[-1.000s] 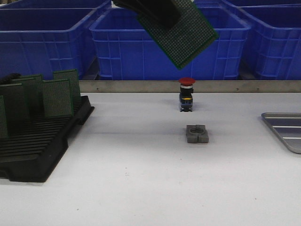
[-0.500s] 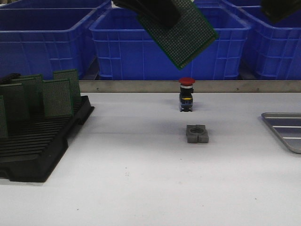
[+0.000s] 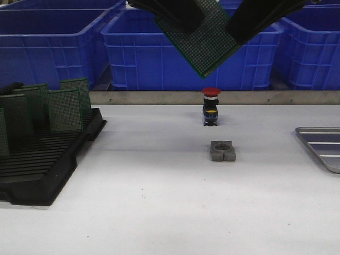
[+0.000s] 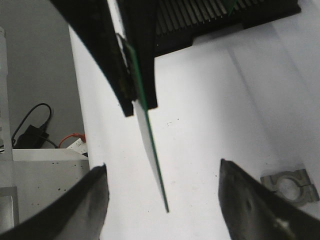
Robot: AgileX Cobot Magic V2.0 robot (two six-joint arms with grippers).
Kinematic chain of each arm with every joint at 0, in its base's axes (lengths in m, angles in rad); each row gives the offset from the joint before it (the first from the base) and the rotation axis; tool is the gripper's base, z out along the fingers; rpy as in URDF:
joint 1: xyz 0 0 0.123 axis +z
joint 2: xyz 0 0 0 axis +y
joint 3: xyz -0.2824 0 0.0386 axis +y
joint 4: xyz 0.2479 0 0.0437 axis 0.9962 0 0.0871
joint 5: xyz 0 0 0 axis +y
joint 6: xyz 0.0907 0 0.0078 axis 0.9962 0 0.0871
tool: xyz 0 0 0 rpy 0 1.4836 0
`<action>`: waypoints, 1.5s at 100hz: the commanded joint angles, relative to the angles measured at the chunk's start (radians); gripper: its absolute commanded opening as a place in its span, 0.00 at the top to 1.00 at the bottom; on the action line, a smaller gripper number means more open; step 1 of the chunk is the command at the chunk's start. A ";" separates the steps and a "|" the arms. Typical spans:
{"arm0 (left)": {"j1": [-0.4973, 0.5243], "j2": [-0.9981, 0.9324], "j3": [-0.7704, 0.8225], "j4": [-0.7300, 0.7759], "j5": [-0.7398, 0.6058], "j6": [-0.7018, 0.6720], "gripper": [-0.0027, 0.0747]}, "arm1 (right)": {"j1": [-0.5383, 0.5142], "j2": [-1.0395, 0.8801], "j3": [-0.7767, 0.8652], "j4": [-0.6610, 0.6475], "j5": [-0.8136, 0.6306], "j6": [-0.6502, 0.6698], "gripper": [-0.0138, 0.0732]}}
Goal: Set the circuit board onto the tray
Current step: 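Bring the right gripper to the board's free edge and grasp it, then open the left gripper and carry the board toward the metal tray with the right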
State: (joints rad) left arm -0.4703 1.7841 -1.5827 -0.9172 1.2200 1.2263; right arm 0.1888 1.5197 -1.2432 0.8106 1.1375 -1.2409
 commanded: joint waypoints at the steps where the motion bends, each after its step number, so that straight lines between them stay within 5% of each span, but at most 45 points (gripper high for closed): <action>1: -0.007 -0.055 -0.027 -0.068 0.056 -0.006 0.99 | 0.008 -0.008 -0.034 0.059 -0.012 -0.013 0.27; 41: -0.007 -0.055 -0.027 -0.068 0.056 -0.006 0.99 | 0.013 0.007 -0.034 0.098 0.014 -0.029 0.45; 77: -0.007 -0.055 -0.027 -0.068 0.054 -0.006 0.99 | 0.013 0.007 -0.034 0.105 0.008 -0.029 0.91; 92: -0.007 -0.055 -0.027 -0.068 0.052 -0.006 0.98 | 0.013 0.007 -0.034 0.105 -0.007 -0.029 0.92; 104: -0.007 -0.055 -0.027 -0.068 0.054 -0.006 0.80 | 0.013 0.007 -0.034 0.104 -0.011 -0.029 0.92; 117: -0.007 -0.055 -0.027 -0.068 0.054 -0.006 0.42 | 0.013 0.007 -0.034 0.103 -0.011 -0.029 0.92; 123: -0.007 -0.055 -0.027 -0.068 0.051 -0.006 0.32 | 0.013 0.007 -0.034 0.093 -0.011 -0.029 0.92; 150: -0.007 -0.055 -0.027 -0.068 0.045 -0.006 0.27 | -0.021 -0.006 -0.092 -0.037 0.082 0.034 0.92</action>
State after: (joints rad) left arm -0.4703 1.7841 -1.5827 -0.9170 1.2156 1.2260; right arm 0.1923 1.5597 -1.2785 0.7653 1.1651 -1.2373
